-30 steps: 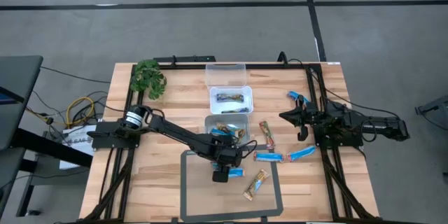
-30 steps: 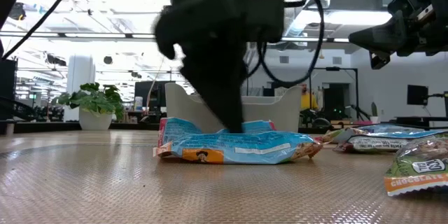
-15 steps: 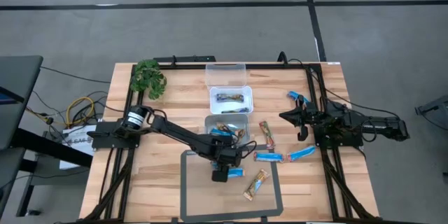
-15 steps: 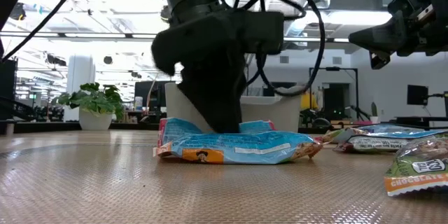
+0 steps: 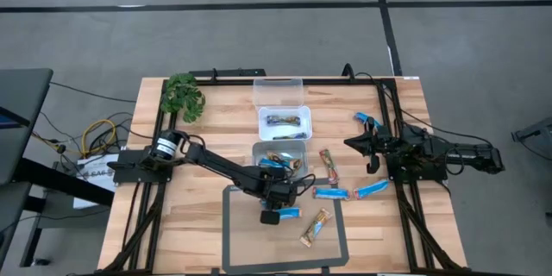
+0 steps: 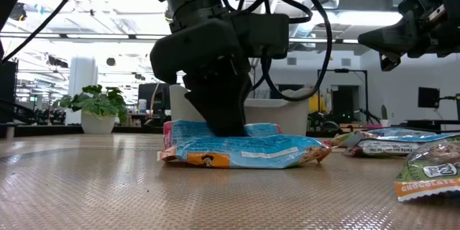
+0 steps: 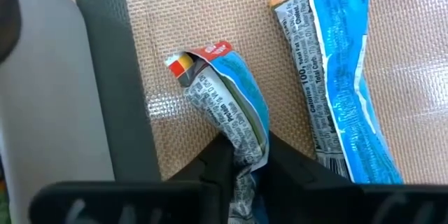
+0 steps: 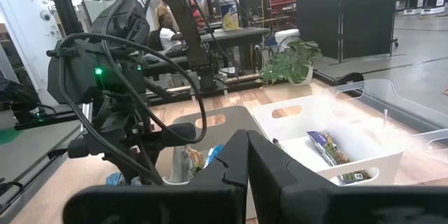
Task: Pick and place Granola Bars by type
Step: Put the red granola bar into the transparent bin
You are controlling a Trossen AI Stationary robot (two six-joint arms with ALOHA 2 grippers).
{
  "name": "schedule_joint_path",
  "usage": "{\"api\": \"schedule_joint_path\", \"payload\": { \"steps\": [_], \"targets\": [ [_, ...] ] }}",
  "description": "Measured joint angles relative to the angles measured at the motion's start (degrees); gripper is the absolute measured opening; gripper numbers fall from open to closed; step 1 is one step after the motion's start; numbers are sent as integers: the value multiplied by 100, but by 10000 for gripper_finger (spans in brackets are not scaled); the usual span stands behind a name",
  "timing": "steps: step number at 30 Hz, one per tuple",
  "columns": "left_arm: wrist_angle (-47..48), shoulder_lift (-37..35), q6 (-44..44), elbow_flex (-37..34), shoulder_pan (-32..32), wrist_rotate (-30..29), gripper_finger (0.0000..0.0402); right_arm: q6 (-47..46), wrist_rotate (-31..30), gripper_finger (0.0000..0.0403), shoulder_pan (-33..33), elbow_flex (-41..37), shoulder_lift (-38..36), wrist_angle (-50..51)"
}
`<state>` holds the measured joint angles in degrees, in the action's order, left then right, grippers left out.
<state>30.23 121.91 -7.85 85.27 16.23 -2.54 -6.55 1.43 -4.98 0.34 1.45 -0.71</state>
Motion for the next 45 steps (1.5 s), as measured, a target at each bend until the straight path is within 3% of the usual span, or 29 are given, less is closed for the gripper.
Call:
{"api": "schedule_joint_path", "payload": {
  "steps": [9, 16, 26, 30, 34, 40, 45],
  "targets": [
    [-39, -279, 273, 209, 83, 16, 41, 0, 0, 0, 0, 0, 1, 0],
    [-6, -838, 428, 219, 120, -403, 42, 0, 0, 0, 1, 0, -2, 0],
    [164, -2040, 1322, 220, -134, -2012, 43, 0, 0, 0, 1, 0, -1, -4],
    [219, -2426, 1788, 219, -507, -2609, 43, 0, 0, 0, 1, 0, -2, -4],
    [210, -2678, 2256, 219, -1093, -2783, 43, 0, 0, 0, 1, 0, 0, -2],
    [199, -2774, 2864, 220, -2241, -2763, 43, 0, 0, 0, 0, 0, 0, 0],
    [137, -2656, 3260, 178, -3164, -1986, 43, 0, 0, 0, 1, 0, -2, -1]
  ]
}}
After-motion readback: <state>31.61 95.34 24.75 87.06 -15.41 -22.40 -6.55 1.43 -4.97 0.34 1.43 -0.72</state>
